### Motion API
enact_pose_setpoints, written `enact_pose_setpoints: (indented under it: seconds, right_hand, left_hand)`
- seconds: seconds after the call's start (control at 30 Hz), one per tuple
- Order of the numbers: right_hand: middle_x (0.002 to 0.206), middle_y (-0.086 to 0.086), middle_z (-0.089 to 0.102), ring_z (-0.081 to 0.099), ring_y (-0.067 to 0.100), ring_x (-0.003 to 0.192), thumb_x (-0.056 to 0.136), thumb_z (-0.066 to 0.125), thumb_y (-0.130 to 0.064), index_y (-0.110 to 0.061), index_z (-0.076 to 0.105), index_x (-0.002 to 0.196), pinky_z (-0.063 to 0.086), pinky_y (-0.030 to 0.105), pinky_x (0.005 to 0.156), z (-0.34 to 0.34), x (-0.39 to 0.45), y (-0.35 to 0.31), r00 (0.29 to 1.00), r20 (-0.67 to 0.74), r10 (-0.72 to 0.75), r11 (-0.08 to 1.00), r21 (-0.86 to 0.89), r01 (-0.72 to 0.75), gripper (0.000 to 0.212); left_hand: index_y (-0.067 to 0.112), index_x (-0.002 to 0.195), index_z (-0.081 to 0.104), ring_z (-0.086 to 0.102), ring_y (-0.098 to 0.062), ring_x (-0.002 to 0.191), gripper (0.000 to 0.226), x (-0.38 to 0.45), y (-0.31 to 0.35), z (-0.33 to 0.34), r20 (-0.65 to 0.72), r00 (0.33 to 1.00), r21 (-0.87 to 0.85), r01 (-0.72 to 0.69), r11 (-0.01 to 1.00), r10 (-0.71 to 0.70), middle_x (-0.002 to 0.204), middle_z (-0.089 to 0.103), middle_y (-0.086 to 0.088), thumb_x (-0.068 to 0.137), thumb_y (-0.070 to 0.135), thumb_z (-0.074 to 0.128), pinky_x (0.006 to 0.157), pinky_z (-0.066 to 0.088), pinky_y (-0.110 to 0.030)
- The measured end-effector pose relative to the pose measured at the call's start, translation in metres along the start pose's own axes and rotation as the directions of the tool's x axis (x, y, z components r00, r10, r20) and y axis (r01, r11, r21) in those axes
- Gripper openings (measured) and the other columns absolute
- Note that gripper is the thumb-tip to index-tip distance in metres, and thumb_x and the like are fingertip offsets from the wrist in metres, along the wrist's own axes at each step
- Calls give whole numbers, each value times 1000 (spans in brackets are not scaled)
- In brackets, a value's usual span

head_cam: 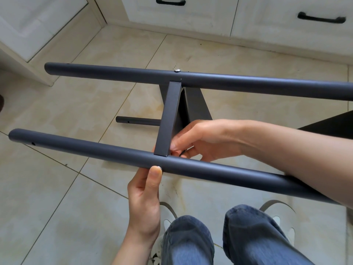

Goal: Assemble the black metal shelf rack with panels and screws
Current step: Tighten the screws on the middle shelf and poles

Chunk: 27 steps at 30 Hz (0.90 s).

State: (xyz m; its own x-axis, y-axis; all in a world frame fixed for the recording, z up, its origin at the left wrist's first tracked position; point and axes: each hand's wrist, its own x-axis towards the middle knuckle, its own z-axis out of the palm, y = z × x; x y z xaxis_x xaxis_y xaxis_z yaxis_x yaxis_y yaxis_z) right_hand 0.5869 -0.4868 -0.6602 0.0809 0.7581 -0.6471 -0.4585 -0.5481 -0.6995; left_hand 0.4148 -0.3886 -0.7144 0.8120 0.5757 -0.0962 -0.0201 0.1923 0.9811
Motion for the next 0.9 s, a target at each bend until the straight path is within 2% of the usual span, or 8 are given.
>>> enact_pose_setpoints:
  seconds: [0.1, 0.17, 0.3, 0.5, 0.63, 0.7, 0.8, 0.9]
  right_hand:
    - [78, 2, 63, 57, 15, 77, 94, 62, -29, -15, 72, 83, 50, 29, 73, 4, 4, 1, 998, -51, 37, 998, -41, -39, 20]
    - [77, 2, 62, 57, 14, 75, 96, 60, -31, -15, 70, 83, 50, 27, 71, 6, 5, 2, 997, -62, 37, 997, -71, -41, 23]
    - [79, 0, 64, 59, 13, 75, 95, 59, -26, -23, 71, 58, 51, 26, 67, 5, 2, 1, 1000, -30, -7, 999, -50, 5, 39]
    - [88, 6, 61, 58, 15, 81, 96, 60, -30, -11, 65, 85, 50, 27, 73, 10, 6, 4, 995, -104, 6, 995, -96, -16, 22]
    - [79, 0, 63, 57, 12, 72, 95, 58, -35, -20, 65, 64, 51, 24, 68, 6, 2, 2, 999, -40, 6, 999, -35, -7, 35]
    - [77, 0, 62, 56, 12, 70, 95, 58, -30, -20, 68, 64, 49, 25, 67, 4, 0, 1, 1000, -11, 17, 1000, 3, -17, 34]
    - [83, 4, 61, 57, 13, 72, 95, 58, -29, -15, 70, 81, 49, 27, 71, 6, 3, 3, 998, -42, 41, 998, -38, -43, 23]
    - [83, 3, 61, 56, 13, 75, 94, 59, -28, -19, 69, 66, 49, 28, 74, 6, 4, 3, 998, -61, 20, 998, -61, -23, 31]
  left_hand:
    - [30, 109, 77, 67, -22, 113, 51, 0, 1, 1, 2, 1000, 4, 3, 1000, -3, 110, 75, 0, 77, 70, 71, 97, 51, -27]
    - [34, 108, 77, 68, -18, 112, 49, 1, 2, 2, 1, 1000, 0, 6, 1000, -6, 109, 75, 3, 76, 71, 71, 95, 50, -23]
    - [31, 107, 77, 67, -22, 111, 51, 0, 3, 2, 9, 1000, 1, 0, 1000, 0, 108, 75, -1, 76, 71, 71, 96, 50, -26]
    - [31, 110, 77, 68, -20, 113, 51, 0, 4, 3, 5, 1000, -18, 2, 1000, -2, 111, 75, 0, 77, 70, 71, 95, 50, -23]
    - [31, 109, 77, 68, -20, 112, 50, 1, 5, 3, 6, 1000, -6, 7, 1000, -7, 109, 75, 1, 78, 70, 70, 94, 50, -23]
    - [30, 108, 77, 68, -22, 111, 51, 1, 5, 3, -4, 1000, -4, 14, 1000, -14, 108, 75, 0, 77, 70, 71, 94, 51, -25]
    - [31, 108, 77, 68, -20, 112, 51, 0, 4, 3, -13, 1000, -11, 12, 1000, -12, 108, 75, 1, 76, 70, 71, 94, 51, -24]
    - [30, 108, 78, 68, -20, 111, 51, 0, 4, 3, -7, 1000, -19, 12, 1000, -12, 108, 76, -1, 77, 70, 71, 94, 51, -24]
